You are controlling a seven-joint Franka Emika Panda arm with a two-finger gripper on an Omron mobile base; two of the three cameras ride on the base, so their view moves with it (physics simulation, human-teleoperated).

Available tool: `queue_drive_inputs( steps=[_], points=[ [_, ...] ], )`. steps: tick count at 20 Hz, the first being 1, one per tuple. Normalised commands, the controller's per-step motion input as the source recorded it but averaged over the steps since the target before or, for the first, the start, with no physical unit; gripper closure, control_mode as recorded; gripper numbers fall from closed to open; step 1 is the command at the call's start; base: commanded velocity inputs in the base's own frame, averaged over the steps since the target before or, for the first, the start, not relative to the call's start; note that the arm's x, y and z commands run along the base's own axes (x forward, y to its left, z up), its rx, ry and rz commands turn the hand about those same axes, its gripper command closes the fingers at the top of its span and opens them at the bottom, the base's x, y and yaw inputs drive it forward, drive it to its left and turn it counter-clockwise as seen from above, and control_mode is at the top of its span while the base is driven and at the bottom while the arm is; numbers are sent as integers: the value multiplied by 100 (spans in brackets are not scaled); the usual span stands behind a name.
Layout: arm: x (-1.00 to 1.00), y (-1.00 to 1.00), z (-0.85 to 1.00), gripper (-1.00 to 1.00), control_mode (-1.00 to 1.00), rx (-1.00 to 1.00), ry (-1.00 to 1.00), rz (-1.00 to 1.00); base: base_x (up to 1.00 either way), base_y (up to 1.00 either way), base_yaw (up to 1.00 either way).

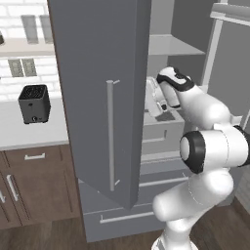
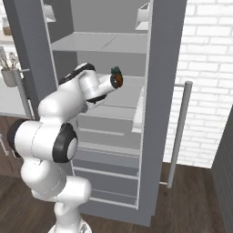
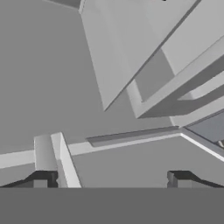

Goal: Take the strawberry from the fridge and place it on top of the pancake, located on the dining counter.

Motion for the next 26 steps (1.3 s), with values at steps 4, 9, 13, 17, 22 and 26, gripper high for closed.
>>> queue_drive_inputs(
  steps=[4,9,13,17,22,26],
  points=[
    [-15,69,0,-100,-100,0,-4,12,0,0,0],
    [-45,71,0,-100,-100,0,-7,12,0,0,0],
    [-69,68,0,-100,-100,0,-10,11,0,0,0],
    [-70,74,0,-100,-100,0,-8,13,0,0,0],
    [-68,74,0,-100,-100,0,-7,13,0,0,0],
    [-54,83,0,-100,-100,0,-2,11,0,0,0]
  ],
)
